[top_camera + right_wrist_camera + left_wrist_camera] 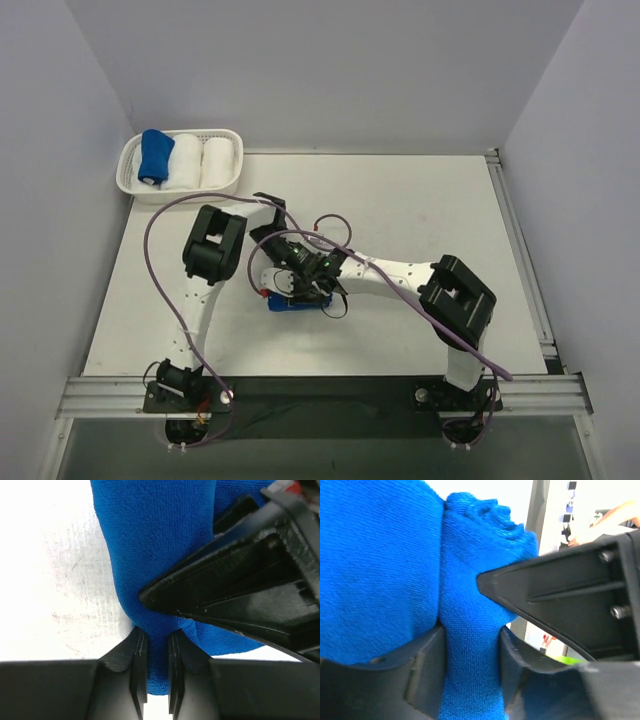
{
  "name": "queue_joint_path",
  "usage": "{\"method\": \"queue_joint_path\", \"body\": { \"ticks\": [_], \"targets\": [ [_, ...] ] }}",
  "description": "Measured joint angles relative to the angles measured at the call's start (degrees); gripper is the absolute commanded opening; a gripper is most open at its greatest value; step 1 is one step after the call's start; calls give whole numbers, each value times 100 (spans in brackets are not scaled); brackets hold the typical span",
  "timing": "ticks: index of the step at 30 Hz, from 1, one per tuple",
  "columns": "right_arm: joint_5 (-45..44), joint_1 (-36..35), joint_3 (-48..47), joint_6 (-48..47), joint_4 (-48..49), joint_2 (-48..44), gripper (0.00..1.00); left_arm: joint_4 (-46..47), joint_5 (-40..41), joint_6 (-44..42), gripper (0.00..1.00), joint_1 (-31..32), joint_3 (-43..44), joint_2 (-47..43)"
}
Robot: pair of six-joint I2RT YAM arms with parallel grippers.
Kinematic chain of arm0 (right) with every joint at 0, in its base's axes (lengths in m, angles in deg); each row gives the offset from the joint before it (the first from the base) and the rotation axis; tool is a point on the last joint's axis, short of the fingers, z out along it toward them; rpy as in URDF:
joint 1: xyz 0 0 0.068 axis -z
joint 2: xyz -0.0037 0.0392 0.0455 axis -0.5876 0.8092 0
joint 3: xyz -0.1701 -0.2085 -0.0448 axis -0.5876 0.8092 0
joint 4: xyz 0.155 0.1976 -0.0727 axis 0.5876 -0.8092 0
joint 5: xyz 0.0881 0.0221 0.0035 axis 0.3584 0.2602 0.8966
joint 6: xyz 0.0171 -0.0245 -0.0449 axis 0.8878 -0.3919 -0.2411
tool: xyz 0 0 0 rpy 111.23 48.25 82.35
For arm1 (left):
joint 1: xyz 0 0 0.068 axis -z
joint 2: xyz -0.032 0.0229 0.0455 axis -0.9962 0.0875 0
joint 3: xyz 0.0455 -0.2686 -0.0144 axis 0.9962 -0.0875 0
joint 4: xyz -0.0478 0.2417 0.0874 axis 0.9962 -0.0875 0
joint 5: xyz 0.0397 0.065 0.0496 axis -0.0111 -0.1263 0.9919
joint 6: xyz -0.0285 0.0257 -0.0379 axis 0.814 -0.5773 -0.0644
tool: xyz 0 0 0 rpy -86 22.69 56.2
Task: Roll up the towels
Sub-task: Roll the towel
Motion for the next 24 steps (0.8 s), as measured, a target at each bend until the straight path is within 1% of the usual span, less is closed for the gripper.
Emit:
{"method": "queue_joint_path", "body": {
  "ticks": [1, 2, 5, 8, 12, 18, 21, 24],
  "targets": [
    [81, 35, 42, -31, 37, -22, 0, 55, -42, 26, 57, -20, -96, -72],
    [175, 72, 92, -55, 83, -50, 0, 136, -76, 52, 65, -42, -212, -166],
    [485, 214, 210, -116, 186, -136, 0, 380, -111, 48, 72, -160, -586, -568],
    [896, 415, 208, -125, 168, -140, 0, 656, -39, -76, 73, -498, -748, -966],
    [1351, 614, 129, -85, -11, -111, 0, 955, -219, -387, 73, -1447, -782, -1543],
    [2321, 1038, -398, 149, -697, 269, 0, 1143, -568, -658, 73, -2924, -1165, -2433],
    [2981, 1283, -802, 286, -1128, 625, 0, 1228, -597, -610, 74, -3521, -1685, -3088],
    [3685, 1558, -1141, 435, -1491, 1005, 0, 1467, -483, -522, 75, -3801, -2406, -4039]
  ]
}}
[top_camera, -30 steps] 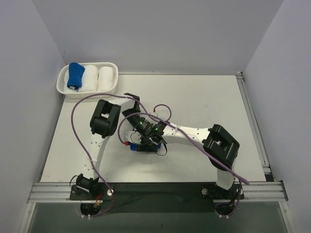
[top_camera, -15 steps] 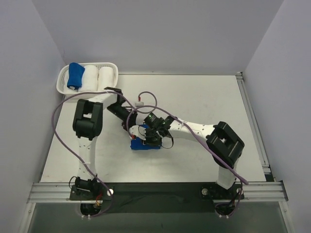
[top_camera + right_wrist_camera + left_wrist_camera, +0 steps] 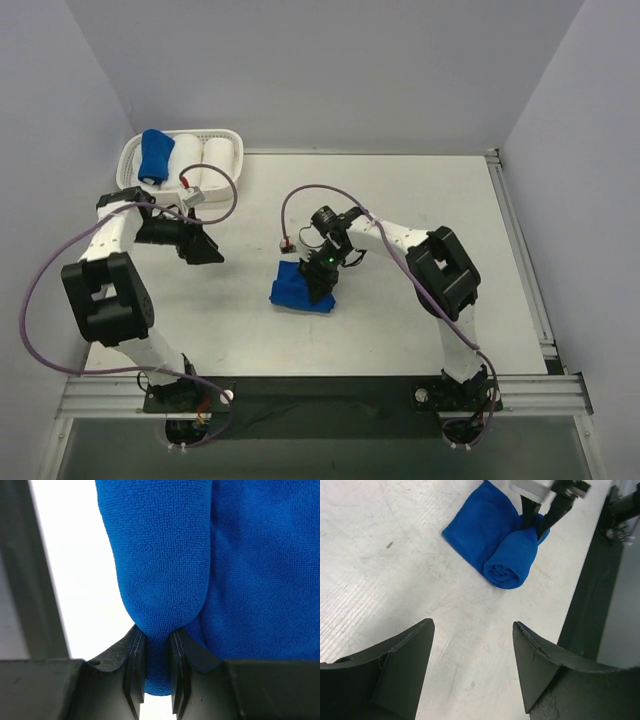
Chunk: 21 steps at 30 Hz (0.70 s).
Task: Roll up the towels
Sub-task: Roll the towel
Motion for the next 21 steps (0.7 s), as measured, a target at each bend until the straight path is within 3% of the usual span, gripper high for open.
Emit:
{"method": "queue_joint_path", "body": {
  "ticks": [5, 11, 17, 21],
  "targets": [
    [1200, 289, -308, 208, -590, 579, 0, 1088, 503, 234, 79, 616, -1537, -2085],
    [2245, 393, -603, 286, -1370, 1270, 0, 2874, 1563, 474, 87, 2785, -3320, -4089],
    [2734, 476, -706, 343, -1808, 1659, 0, 4391, 2796, 531, 87, 4913, -4177, -4332],
    [2868, 540, -719, 339, -1952, 1766, 0, 5123, 3379, 466, 87, 5624, -4358, -3952]
  ]
}}
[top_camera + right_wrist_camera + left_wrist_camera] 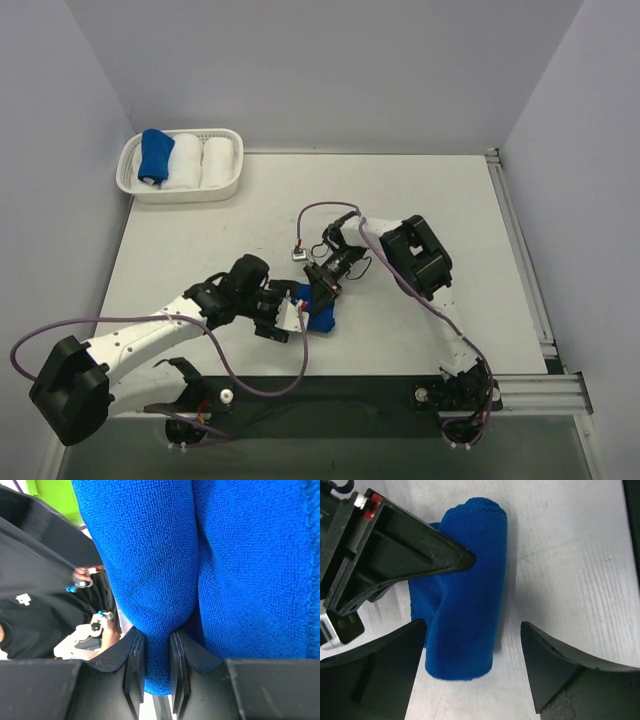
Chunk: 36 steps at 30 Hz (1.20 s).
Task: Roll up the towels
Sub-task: Roll the towel
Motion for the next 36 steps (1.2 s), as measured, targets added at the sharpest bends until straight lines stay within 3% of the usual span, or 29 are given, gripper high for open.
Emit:
{"method": "queue_joint_path", "body": {
  "ticks": [4, 8, 10, 13, 14, 15, 17, 24, 30, 36],
  "targets": [
    [48, 13, 0, -20, -72, 42, 0, 518, 372, -52, 78, 258, -9, 693],
    [42, 22, 0, -37, -90, 42, 0, 782, 584, -103, 48, 304, -7, 1202],
    [39, 52, 0, -35, -90, 42, 2, 807, 608, -98, 44, 326, -7, 1228],
    [-39, 87, -37, 9, -127, 42, 21, 691, 654, -33, 31, 400, 59, 1266],
    [-109, 94, -81, 35, -153, 42, 35, 590, 669, 22, 28, 424, 153, 1327],
    [-190, 98, -125, 74, -190, 42, 40, 455, 678, 83, 25, 439, 273, 1416],
    [-407, 138, -205, 153, -190, 26, 50, 223, 675, 212, 23, 442, 496, 1587],
    [-1475, 787, -223, 588, 227, -820, 55, -765, 24, 472, 23, 101, 1276, 2245],
    [-2430, 1587, 669, 979, 1182, -3040, 55, -2267, -1185, 448, 26, -785, 2758, 3757],
    [-3305, 1132, 1989, 1034, 1631, -4865, 55, -3812, -2090, 459, 27, -1366, 4258, 5396]
  ]
}}
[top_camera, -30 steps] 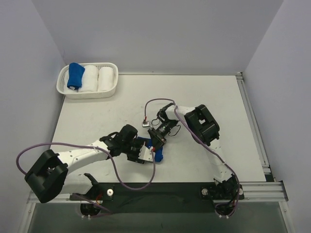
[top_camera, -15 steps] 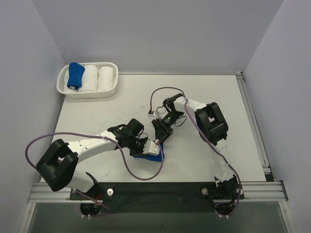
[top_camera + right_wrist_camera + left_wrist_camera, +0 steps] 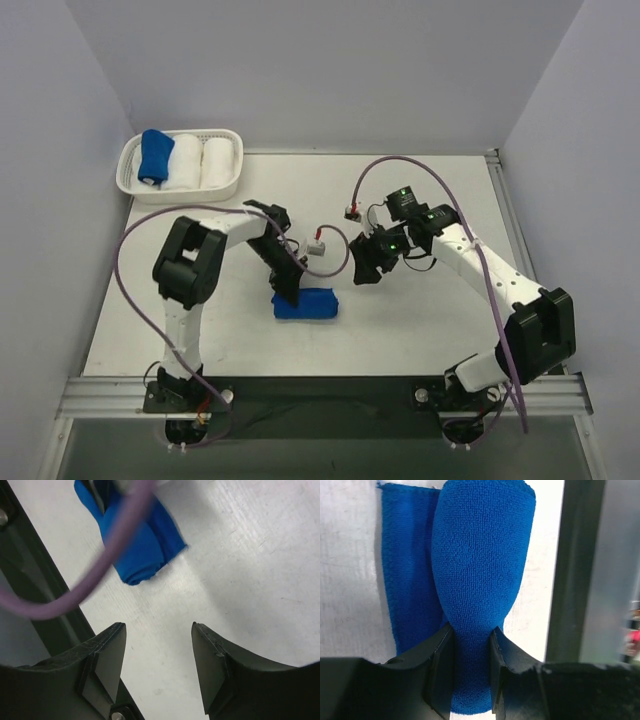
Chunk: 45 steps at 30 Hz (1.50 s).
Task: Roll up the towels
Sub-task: Roll the towel
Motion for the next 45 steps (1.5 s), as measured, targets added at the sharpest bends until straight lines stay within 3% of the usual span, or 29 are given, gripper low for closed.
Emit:
{"method": "queue_joint_path", "body": {
  "ticks": [9, 12, 17, 22, 27, 30, 33, 39, 45],
  "targets": [
    [-1836, -2168, 745, -356, 529, -610, 59, -1598, -557, 28, 33, -289, 1384, 1504],
    [-2367, -2691, 745, -568, 807, -411, 67, -1888, -669, 28, 34, -348, 1587, 1749],
    [-2962, -3193, 743, -892, 1357, 275, 68, -2157, -767, 11, 36, -407, 1751, 1971],
    [-3228, -3268, 732, -1073, 1808, 1056, 64, -2225, -767, -7, 37, -422, 1775, 2011],
    [-3342, -3235, 737, -1200, 2129, 1294, 46, -2253, -761, -2, 43, -455, 1777, 2031],
    [-3296, -3220, 748, -1259, 2192, 1314, 17, -2260, -765, -9, 50, -487, 1777, 2050],
    [-3174, -3206, 769, -1342, 2234, 1333, 0, -2238, -769, -96, 64, -555, 1766, 2052],
    [-2669, -3023, 758, -1423, 2232, 1355, 0, -2162, -1003, -214, 69, -955, 1456, 1781],
    [-1803, -2583, 400, -1316, 1858, 1611, 0, -1517, -1021, -109, 73, -2295, 1250, 815]
  ]
}}
